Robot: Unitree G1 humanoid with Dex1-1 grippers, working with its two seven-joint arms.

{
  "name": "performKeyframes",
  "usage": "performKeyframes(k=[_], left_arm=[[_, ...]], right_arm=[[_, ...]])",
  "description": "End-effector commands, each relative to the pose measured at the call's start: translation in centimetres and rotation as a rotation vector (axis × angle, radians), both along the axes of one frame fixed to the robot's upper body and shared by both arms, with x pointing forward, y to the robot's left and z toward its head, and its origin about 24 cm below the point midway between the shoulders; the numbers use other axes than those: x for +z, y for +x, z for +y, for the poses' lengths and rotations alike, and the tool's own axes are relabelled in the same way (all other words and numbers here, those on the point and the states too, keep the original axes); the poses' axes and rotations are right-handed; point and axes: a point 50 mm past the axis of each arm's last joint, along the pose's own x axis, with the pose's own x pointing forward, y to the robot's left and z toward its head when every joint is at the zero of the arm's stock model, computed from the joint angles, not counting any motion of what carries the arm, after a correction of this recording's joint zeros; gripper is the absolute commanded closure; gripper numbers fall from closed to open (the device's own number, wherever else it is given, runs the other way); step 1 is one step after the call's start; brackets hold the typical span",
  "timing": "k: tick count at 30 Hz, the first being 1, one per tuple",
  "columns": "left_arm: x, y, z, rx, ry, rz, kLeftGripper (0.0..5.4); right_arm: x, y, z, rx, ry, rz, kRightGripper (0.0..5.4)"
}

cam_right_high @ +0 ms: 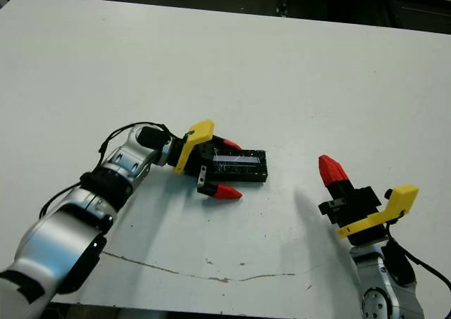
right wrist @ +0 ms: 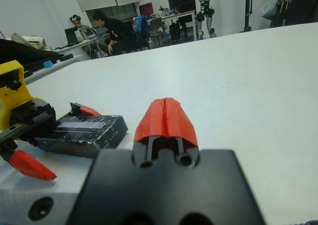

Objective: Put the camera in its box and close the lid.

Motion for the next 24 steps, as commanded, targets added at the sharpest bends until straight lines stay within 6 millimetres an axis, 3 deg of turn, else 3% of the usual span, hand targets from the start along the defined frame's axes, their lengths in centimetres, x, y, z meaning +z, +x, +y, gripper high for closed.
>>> performKeyframes(k=[1,8,12,19,24], left_arm=[[-0.9,-1.0,2.5,0.024,-0.007,0.004,0.02],[0.0,-1.7,9.1,0.209,0.014,0.009,0.02],[0.8,-2.4,11.7,0.303,0.038,-0.015,0.02],[2.2,-2.9,15.2,0.437,0.069,-0.095,0.02],[3.0,-2.9,16.7,0.515,0.056,-0.112,0.02]], right_arm=[[-0.2,-0.3,-0.5,-0.010,-0.010,0.018,5.40],[-0.1,-0.2,-0.3,-0.007,-0.013,0.015,5.40],[0.1,-0.2,-0.2,-0.008,-0.021,0.011,5.40],[0.1,-0.1,-0.2,-0.001,-0.021,0.011,5.40],[0.2,-0.2,-0.2,-0.003,-0.032,0.010,5.40]])
